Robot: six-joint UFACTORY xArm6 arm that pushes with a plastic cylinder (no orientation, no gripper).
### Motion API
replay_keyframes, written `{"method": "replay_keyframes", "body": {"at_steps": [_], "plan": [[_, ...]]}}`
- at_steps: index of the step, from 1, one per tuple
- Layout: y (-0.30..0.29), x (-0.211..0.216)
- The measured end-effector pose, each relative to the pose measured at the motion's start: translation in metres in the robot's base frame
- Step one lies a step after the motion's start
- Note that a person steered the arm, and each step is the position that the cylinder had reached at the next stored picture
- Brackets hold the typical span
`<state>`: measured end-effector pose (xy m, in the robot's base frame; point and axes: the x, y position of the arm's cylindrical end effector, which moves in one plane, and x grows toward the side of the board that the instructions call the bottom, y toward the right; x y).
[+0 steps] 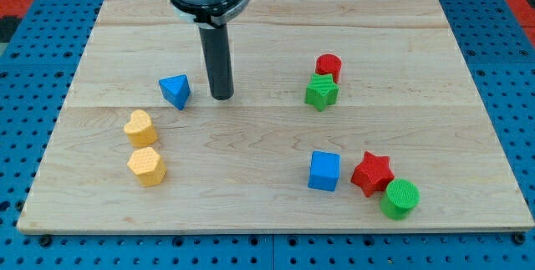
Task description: Move blue cube closer to the blue triangle
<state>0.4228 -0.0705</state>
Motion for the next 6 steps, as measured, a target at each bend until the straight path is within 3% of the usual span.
{"method": "replay_keyframes", "body": {"at_steps": [3,4,5,6], "plan": [[-0.060,-0.006],[0.010,0.009],[0.093,0.052],[0.083,0.076]]}}
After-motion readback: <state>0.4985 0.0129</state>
